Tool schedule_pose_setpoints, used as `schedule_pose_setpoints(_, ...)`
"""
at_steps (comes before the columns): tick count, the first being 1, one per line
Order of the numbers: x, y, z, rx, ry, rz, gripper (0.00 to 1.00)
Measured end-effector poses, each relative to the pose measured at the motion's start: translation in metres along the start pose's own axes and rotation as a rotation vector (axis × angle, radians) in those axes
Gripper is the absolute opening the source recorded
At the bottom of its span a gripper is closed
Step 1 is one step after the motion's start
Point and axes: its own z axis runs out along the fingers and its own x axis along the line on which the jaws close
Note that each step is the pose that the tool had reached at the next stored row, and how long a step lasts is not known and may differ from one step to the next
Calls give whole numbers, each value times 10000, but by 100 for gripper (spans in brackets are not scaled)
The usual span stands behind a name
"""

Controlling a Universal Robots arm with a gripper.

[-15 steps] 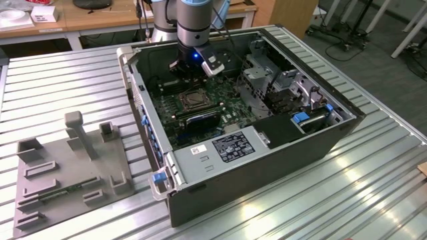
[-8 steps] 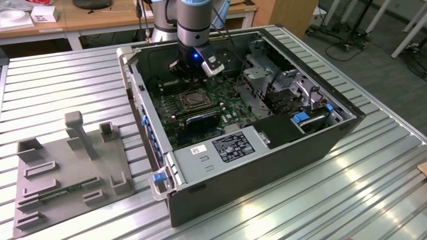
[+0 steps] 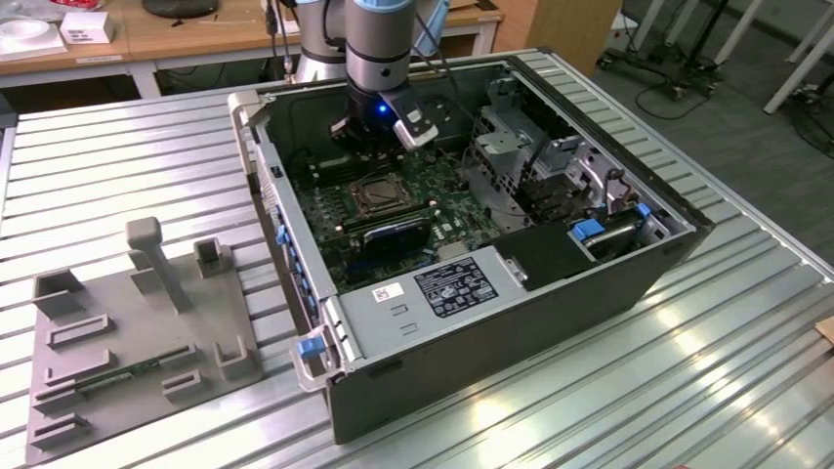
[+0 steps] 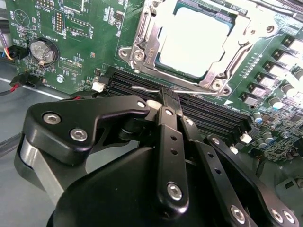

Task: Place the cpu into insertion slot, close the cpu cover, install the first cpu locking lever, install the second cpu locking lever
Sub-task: 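Install the first cpu locking lever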

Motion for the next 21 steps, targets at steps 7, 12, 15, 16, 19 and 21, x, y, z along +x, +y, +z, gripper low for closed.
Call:
schedule_pose_setpoints(7, 0, 0, 0, -56, 11, 4, 11)
schedule_pose_setpoints(12, 0, -1, 5, -98, 19, 7, 11)
schedule_pose_setpoints(15, 0, -3, 11, -100, 19, 8, 11)
schedule_pose_setpoints(16, 0, -4, 14, -101, 19, 7, 11)
schedule_pose_setpoints(19, 0, -7, 21, -104, 20, 7, 11)
schedule_pose_setpoints(21, 0, -10, 27, -108, 20, 8, 11)
